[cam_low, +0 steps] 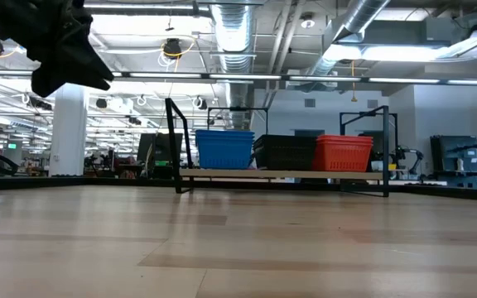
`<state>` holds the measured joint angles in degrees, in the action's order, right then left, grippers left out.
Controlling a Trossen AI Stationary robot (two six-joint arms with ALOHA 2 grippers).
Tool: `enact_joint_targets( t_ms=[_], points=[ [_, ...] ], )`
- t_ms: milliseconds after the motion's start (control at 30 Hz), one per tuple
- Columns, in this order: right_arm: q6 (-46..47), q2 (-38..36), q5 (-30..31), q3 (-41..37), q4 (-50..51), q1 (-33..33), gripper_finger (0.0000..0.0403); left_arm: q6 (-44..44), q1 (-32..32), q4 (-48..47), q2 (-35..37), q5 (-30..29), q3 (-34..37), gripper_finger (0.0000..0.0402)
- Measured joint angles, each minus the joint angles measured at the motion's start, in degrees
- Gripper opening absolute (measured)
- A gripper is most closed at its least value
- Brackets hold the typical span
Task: Stack baskets on shelf by color
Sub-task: Return to Home Position
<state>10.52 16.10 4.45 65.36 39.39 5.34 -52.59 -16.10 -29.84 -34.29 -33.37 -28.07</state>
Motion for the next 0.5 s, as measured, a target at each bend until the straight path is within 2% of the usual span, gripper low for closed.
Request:
enact_joint_targets(
  t_ms=[133, 267, 500],
  points=[
    [0.0, -1.7, 0.0, 0.0, 2.4, 0.0, 0.0028, 6.4, 0.0, -0.7, 0.4, -0.4, 0.0, 0.0089],
    [1.7, -3.2, 0.0, 0.0, 3.9, 0.0, 0.0025, 5.6, 0.0, 0.4, 0.3, -0.6, 0.0, 0.0089],
    [3.0, -4.5, 0.0, 0.7, 3.9, 0.0, 0.0023, 6.3, 0.0, 0.3, 0.3, -7.9, 0.0, 0.0089]
  ],
)
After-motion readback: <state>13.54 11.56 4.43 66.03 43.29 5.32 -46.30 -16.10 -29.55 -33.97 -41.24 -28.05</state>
